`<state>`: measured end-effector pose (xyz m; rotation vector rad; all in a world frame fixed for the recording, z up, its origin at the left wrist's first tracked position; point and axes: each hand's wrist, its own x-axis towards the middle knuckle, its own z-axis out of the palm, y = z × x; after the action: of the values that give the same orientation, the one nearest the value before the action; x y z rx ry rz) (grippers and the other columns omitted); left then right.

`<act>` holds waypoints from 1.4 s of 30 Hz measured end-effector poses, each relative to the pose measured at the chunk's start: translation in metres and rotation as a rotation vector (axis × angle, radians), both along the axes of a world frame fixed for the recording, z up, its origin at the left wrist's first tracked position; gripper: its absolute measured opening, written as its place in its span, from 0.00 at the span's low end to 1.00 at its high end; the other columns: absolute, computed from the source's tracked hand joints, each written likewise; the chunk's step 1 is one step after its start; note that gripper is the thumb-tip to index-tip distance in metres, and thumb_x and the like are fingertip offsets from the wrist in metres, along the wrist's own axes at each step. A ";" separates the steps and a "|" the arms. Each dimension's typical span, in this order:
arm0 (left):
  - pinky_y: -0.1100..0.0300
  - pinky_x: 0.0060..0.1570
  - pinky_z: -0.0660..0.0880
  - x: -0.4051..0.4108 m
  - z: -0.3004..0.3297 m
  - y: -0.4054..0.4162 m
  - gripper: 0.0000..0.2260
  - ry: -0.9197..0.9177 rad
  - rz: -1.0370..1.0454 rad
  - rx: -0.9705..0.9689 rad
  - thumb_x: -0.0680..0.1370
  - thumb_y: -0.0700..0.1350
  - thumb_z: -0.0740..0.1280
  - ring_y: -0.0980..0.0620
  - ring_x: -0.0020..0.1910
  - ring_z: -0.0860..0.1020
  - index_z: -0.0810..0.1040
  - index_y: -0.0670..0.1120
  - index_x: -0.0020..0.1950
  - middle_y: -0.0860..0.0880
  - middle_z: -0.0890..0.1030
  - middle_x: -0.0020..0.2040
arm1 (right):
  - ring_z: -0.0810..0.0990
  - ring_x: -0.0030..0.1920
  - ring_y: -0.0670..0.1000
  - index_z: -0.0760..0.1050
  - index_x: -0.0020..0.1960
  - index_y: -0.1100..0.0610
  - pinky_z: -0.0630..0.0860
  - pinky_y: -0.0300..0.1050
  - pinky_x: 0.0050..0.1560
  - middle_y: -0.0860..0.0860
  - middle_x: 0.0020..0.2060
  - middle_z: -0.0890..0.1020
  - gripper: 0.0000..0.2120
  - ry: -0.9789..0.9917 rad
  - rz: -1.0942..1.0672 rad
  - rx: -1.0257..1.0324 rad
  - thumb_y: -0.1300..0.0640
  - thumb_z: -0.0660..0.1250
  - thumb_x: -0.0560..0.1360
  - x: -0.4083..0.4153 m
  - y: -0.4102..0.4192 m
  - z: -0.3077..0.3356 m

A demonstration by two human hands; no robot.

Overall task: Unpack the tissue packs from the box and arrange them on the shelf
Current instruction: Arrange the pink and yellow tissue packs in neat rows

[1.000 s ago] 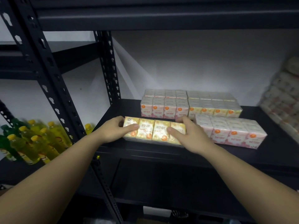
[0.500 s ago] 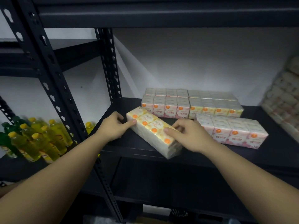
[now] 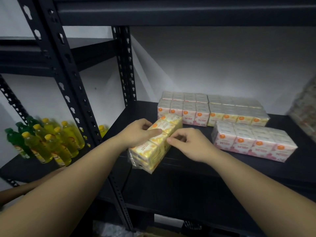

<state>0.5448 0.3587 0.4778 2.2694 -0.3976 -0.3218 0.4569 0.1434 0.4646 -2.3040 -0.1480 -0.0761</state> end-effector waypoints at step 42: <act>0.43 0.71 0.68 0.033 -0.006 -0.046 0.45 -0.475 -0.443 0.510 0.67 0.83 0.54 0.50 0.73 0.70 0.60 0.65 0.80 0.56 0.70 0.77 | 0.73 0.64 0.53 0.78 0.60 0.45 0.69 0.60 0.66 0.45 0.60 0.80 0.32 -0.233 -0.370 -0.480 0.24 0.62 0.66 -0.032 -0.177 0.008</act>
<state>0.5778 0.3125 0.4713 2.7377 -1.1873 -0.1006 0.4245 -0.0337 0.4729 -2.7699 0.1636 -0.5519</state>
